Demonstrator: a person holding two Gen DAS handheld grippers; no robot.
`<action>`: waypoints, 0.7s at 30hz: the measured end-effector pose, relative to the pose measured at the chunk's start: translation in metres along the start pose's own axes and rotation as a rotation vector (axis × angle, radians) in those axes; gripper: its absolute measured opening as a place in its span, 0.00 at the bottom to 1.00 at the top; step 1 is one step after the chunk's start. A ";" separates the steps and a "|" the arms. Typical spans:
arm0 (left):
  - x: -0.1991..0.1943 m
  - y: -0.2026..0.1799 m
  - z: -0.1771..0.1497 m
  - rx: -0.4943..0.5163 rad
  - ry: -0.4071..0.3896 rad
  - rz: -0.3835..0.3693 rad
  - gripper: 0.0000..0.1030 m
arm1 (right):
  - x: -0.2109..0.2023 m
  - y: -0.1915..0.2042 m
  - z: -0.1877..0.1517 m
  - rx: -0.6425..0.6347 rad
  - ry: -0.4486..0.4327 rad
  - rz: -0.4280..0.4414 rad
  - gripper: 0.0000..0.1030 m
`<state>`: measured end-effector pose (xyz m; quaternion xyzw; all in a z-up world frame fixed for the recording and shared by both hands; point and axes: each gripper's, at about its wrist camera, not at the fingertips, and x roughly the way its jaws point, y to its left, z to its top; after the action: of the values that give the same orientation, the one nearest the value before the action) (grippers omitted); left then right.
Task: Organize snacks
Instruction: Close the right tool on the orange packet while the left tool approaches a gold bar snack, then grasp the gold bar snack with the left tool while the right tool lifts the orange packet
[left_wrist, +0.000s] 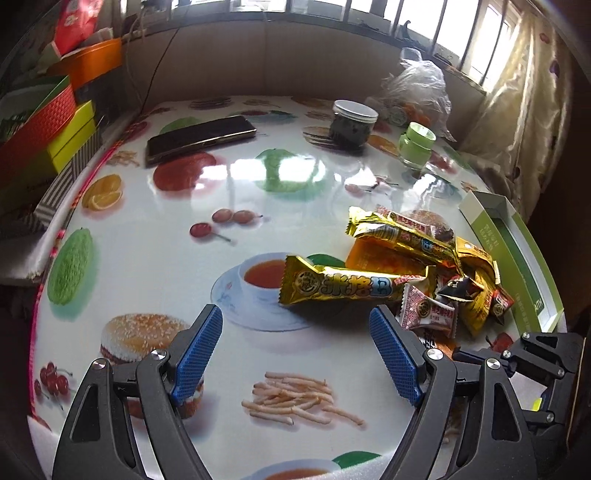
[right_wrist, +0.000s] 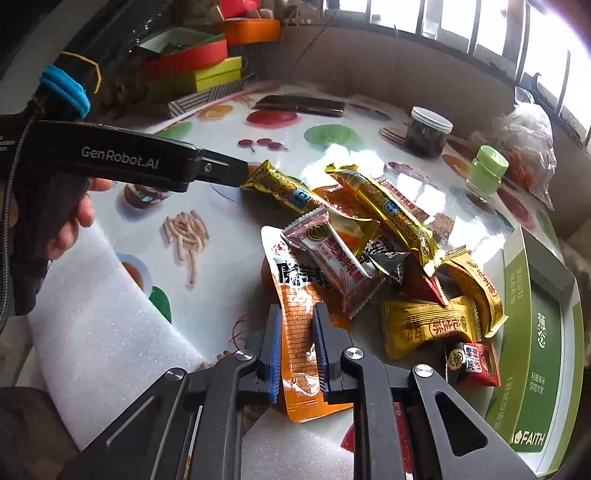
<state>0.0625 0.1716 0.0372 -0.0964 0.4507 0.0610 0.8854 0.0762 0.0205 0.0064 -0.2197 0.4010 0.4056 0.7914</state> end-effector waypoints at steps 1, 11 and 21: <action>0.003 -0.004 0.003 0.037 0.007 0.001 0.80 | -0.001 -0.001 0.000 0.004 -0.005 0.006 0.13; 0.025 -0.021 0.020 0.222 0.034 -0.001 0.80 | -0.020 -0.033 0.002 0.142 -0.078 0.026 0.06; 0.054 -0.042 0.020 0.394 0.086 0.023 0.80 | -0.023 -0.050 0.001 0.212 -0.099 0.002 0.06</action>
<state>0.1184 0.1363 0.0096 0.0815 0.4921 -0.0225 0.8664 0.1099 -0.0185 0.0273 -0.1141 0.4023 0.3722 0.8286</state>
